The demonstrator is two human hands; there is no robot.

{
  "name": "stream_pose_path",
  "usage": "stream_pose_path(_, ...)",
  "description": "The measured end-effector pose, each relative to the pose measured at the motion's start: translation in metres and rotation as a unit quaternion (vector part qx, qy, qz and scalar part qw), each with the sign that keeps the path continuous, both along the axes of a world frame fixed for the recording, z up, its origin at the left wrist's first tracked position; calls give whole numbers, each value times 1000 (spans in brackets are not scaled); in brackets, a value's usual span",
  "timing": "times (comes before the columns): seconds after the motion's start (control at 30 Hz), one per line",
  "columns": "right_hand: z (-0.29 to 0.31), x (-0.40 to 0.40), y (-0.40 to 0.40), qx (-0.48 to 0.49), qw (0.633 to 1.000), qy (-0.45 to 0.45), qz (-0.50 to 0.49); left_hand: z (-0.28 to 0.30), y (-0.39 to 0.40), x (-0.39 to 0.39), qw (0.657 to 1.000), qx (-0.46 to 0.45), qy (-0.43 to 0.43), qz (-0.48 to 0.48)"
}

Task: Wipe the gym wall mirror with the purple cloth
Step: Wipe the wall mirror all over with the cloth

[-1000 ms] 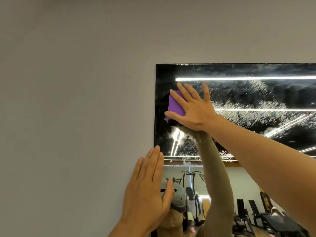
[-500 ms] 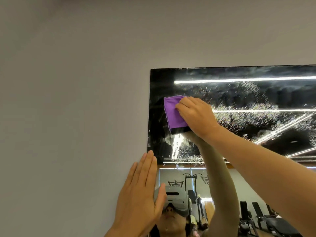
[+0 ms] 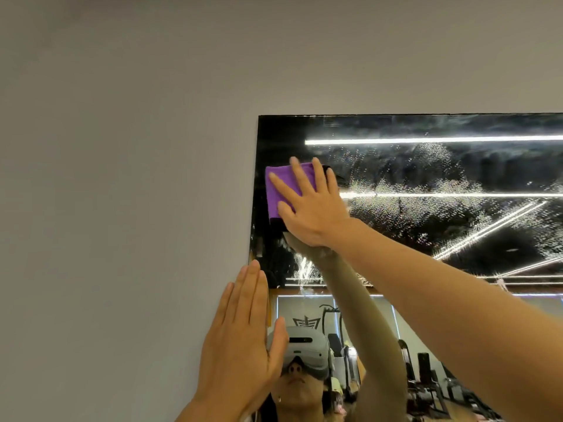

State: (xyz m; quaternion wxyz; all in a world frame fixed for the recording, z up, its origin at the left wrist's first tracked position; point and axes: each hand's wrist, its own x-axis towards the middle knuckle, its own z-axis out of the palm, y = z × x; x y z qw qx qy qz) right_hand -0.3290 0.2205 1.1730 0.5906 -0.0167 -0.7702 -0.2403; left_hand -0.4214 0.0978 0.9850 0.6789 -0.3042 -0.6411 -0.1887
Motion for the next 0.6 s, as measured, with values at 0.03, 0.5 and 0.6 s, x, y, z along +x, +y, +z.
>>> stream_pose_path(0.03, 0, -2, -6, 19, 1000, -10, -6, 0, 0, 0, 1000, 3, 2, -3)
stream_pose_path(0.5, -1, -6, -9, 33, 999, -4, 27, -2, 4, 1, 1000, 18, -10, -23)
stream_pose_path(0.6, 3, 1, 9, 35, 999, 2, 27, -3, 4, 2, 1000, 12, -1, -25)
